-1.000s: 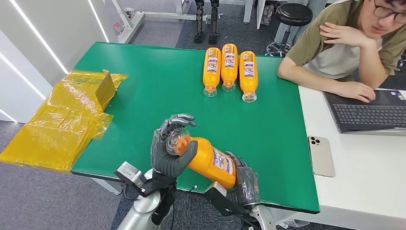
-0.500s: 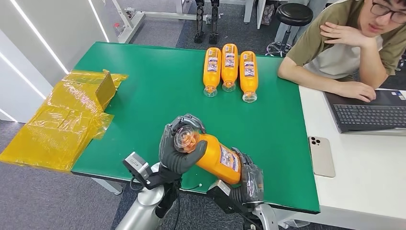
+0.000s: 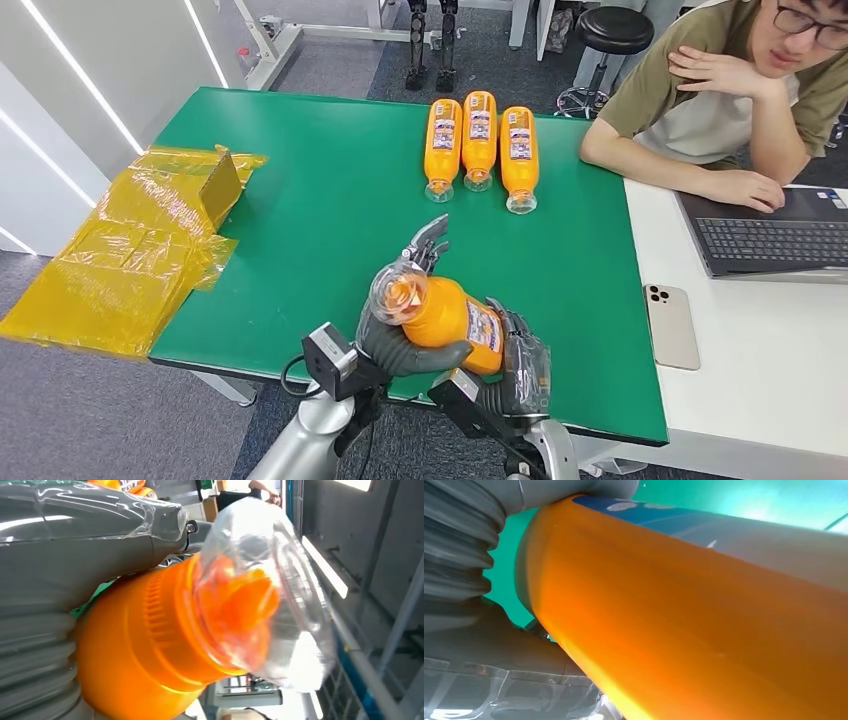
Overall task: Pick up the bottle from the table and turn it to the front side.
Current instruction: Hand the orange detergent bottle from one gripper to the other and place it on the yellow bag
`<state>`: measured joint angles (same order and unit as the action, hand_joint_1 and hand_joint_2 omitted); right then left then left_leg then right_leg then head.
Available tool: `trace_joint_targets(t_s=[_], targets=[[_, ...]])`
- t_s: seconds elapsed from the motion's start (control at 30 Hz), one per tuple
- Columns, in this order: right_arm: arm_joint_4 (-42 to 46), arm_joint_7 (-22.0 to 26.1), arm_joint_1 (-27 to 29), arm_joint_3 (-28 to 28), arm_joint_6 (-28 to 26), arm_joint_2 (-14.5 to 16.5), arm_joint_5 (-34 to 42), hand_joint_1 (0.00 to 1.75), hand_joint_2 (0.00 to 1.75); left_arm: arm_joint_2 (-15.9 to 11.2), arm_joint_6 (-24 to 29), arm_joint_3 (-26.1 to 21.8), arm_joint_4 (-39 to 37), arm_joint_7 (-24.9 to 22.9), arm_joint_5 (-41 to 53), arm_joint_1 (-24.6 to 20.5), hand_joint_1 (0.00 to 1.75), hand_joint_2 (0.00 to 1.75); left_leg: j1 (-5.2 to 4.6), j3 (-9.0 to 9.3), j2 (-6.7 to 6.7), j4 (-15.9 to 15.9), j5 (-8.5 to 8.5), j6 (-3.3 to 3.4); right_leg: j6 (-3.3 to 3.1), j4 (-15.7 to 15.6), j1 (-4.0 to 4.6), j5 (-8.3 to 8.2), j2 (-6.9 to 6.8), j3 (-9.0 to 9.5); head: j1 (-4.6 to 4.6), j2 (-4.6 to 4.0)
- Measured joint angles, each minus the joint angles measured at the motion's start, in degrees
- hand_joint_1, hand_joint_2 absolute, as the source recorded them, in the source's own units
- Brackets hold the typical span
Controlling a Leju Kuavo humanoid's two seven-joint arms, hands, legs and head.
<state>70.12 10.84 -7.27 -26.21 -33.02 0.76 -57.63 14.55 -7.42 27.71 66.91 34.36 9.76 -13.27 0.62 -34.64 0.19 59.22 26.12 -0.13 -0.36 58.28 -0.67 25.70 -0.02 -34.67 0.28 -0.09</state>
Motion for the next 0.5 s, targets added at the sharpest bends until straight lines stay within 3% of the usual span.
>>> trace_joint_targets(t_s=[0.5], targets=[[-0.06,-2.29,-0.79,0.13,6.01,0.68,-3.21,1.75,1.75,0.11,0.91,-1.34,-0.68,0.49,-0.38,0.20,0.00,1.75,0.00,-0.01,-0.01,0.00,0.00,0.00,0.00,0.01,0.00,0.00,-0.01,0.00,0.00,0.00]])
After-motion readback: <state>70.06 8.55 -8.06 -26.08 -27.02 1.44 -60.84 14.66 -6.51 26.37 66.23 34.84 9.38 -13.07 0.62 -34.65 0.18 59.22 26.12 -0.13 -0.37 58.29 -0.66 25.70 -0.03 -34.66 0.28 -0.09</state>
